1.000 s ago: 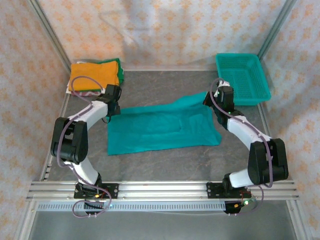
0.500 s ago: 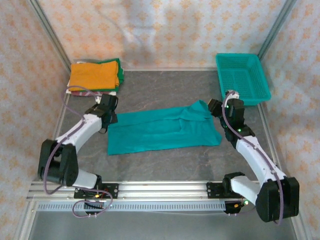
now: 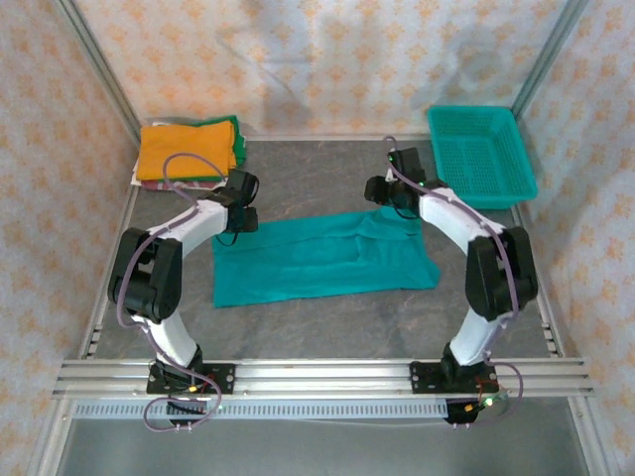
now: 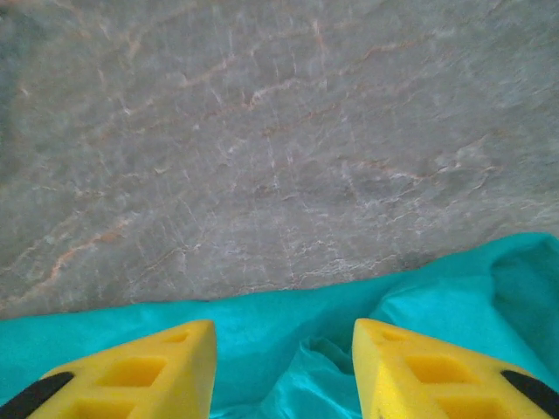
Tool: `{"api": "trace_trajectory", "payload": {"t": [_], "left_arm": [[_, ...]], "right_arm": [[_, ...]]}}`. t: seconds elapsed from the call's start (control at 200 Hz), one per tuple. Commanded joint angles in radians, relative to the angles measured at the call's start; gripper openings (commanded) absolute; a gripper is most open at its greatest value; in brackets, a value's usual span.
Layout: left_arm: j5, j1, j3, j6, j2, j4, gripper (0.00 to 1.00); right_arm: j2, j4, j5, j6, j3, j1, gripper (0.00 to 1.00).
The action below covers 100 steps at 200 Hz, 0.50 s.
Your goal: Fold and stack the t-shirts
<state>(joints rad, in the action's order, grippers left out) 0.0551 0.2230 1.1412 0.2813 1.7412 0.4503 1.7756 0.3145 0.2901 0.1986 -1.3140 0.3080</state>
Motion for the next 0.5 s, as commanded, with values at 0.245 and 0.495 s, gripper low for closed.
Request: {"api": "trace_trajectory", "payload": {"t": [0.245,0.495], "left_arm": [[-0.021,0.017,-0.054,0.012,-0.048,0.046,0.45],[-0.039,0.017,-0.039,0.025,-0.022,0.044,0.45]], "right_arm": [[0.135,0.242,-0.033,-0.098,-0.094,0.045,0.54],[0.147,0.219,-0.002,-0.123,-0.066,0.059,0.44]]}}
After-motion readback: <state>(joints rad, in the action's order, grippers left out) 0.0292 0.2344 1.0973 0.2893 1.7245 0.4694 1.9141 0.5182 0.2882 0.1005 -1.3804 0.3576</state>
